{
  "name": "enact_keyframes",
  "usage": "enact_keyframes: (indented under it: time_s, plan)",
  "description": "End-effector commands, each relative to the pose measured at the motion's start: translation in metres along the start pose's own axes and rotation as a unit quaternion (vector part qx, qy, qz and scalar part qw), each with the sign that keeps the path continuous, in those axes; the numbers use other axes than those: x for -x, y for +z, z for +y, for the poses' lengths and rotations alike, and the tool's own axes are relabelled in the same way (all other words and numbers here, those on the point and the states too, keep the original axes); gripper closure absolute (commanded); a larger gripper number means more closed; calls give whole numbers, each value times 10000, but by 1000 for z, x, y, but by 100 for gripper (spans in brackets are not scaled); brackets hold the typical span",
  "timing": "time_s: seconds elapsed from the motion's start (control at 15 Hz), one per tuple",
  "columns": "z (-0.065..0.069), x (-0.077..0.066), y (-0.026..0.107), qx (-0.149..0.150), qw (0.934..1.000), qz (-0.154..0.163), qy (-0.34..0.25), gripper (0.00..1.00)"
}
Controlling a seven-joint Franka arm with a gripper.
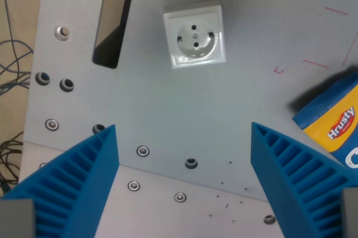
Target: Move in gripper negative y
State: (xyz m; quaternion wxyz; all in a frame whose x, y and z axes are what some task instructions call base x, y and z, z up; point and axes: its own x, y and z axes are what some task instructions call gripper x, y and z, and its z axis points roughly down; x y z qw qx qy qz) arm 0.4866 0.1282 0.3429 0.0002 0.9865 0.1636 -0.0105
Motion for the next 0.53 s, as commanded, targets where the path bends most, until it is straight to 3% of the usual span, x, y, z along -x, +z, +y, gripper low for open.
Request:
enact_keyframes:
  time_s: [0.07, 0.53]
  plan:
    - [-14, 8, -3, 31, 9999, 88, 90, 0]
    - [-49, 7, -3, 31, 9999, 88, 90, 0]
